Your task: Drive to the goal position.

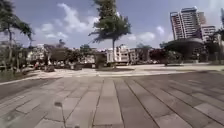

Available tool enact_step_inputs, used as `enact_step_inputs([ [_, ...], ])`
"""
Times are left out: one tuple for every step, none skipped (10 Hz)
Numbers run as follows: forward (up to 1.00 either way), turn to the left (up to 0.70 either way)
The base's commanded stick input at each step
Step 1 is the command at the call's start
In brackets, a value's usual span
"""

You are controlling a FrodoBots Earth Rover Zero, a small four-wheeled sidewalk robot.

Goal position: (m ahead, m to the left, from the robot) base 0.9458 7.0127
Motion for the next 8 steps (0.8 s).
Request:
enact_step_inputs([
  [0.70,0.00],
  [0.70,0.00],
  [0.70,0.00],
  [0.70,0.27],
  [0.70,0.35],
  [0.70,0.35],
  [0.70,0.35],
  [0.70,0.35],
])
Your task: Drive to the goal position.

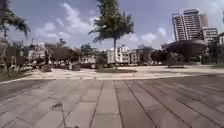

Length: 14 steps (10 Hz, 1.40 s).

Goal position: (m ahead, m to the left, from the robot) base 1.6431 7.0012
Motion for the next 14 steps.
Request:
enact_step_inputs([
  [0.70,0.33],
  [0.70,0.28],
  [0.70,0.13],
  [0.70,0.00],
  [0.70,0.00],
  [0.70,0.00],
  [0.70,0.02],
  [0.70,0.23],
  [0.70,0.12],
  [0.70,0.05],
  [0.70,0.00],
  [0.70,0.00],
  [0.70,0.00],
  [0.70,0.00],
])
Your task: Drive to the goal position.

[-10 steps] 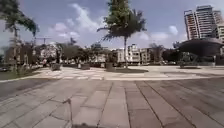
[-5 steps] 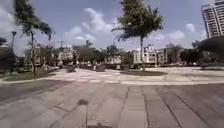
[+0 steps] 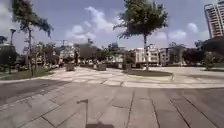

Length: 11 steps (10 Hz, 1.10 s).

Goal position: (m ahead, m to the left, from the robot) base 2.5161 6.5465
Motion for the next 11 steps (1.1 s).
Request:
enact_step_inputs([
  [0.70,0.00],
  [0.70,0.00],
  [0.70,0.00],
  [0.70,0.00],
  [0.70,0.00],
  [0.70,0.00],
  [0.70,0.00],
  [0.70,0.00],
  [0.70,0.00],
  [0.70,0.00],
  [0.70,0.00],
])
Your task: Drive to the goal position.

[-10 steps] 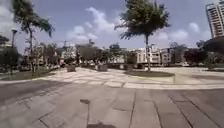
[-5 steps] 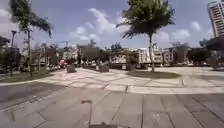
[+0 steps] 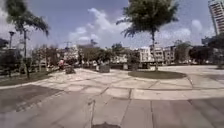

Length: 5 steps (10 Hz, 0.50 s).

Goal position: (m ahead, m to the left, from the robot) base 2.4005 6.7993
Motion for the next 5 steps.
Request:
enact_step_inputs([
  [0.70,0.00],
  [0.70,0.00],
  [0.70,0.00],
  [0.70,0.00],
  [0.70,0.00],
])
